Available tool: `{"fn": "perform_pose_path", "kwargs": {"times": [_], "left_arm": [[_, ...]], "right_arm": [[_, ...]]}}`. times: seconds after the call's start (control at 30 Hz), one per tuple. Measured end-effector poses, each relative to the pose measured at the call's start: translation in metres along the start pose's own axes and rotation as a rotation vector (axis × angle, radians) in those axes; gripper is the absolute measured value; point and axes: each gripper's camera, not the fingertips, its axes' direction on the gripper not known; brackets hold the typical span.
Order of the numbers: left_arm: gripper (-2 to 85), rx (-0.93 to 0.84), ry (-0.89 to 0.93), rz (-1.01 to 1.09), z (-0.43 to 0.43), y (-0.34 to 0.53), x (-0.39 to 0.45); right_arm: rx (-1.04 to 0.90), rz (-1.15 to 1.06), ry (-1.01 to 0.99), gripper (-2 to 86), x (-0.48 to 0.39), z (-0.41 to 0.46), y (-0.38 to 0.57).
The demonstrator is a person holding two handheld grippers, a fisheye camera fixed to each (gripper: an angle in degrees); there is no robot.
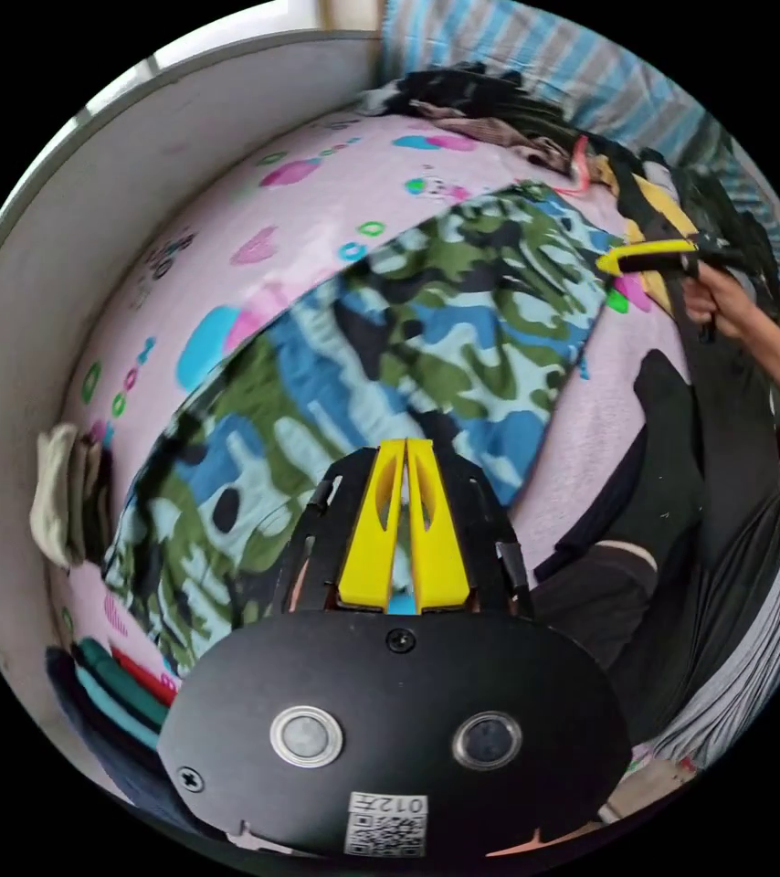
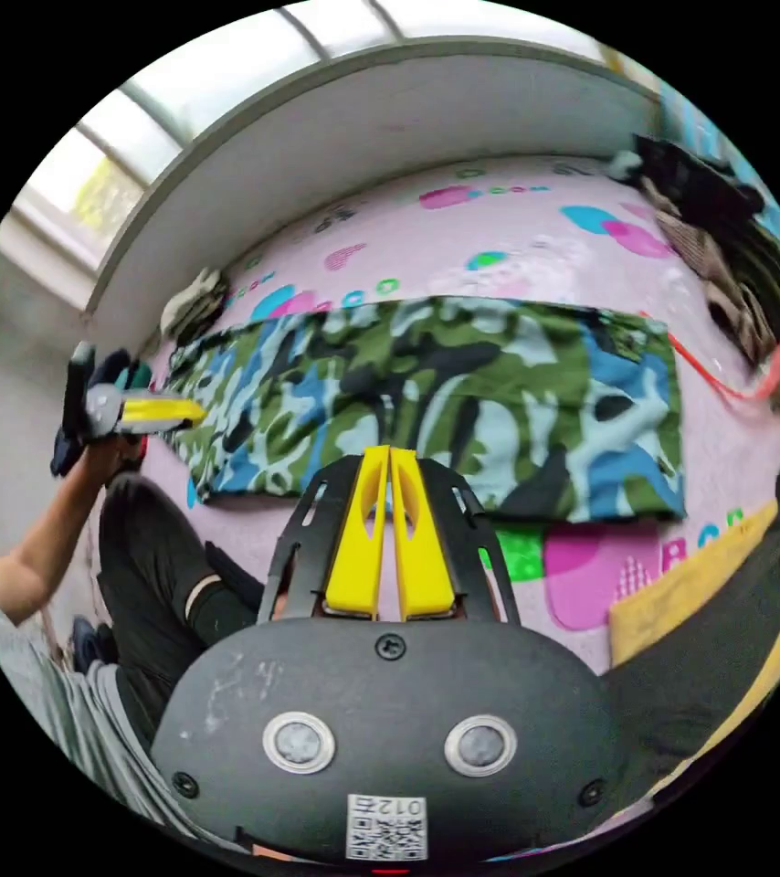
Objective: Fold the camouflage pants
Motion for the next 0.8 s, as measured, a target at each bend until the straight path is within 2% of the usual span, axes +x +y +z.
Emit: {"fn": "perform_pose_path", "kwargs": {"times": [0.07,0.17,0.37,0.43,0.6,0.7,0.8], "left_arm": [[-0.1,-0.02,0.011,0.074,0.015,-0.026,0.032],[-0.1,-0.064,-0.012,0.146,0.039,-0.057,0.07],[-0.1,-0.102,-0.031,0.138,0.064,-0.083,0.088],[-0.1,-0.095,-0.022,0.134,0.066,-0.086,0.089],[0.0,-0.079,-0.002,0.108,0.069,-0.092,0.089],[0.0,-0.076,0.012,0.093,0.072,-0.096,0.087],[0.0,-0.07,0.026,0.072,0.074,-0.098,0.086]], "right_arm": [[0.092,0.32,0.012,1.2,0.097,-0.047,0.028],[0.156,0.619,-0.027,4.9,0.186,-0.084,0.062],[0.157,0.936,-0.291,8.6,0.283,-0.079,0.104],[0.191,0.999,-0.367,8.5,0.298,-0.076,0.112],[0.221,0.995,-0.332,7.4,0.31,-0.085,0.107],[0.239,1.035,-0.327,2.5,0.32,-0.084,0.109],[0.28,0.923,-0.194,-0.4,0.317,-0.099,0.101]]}}
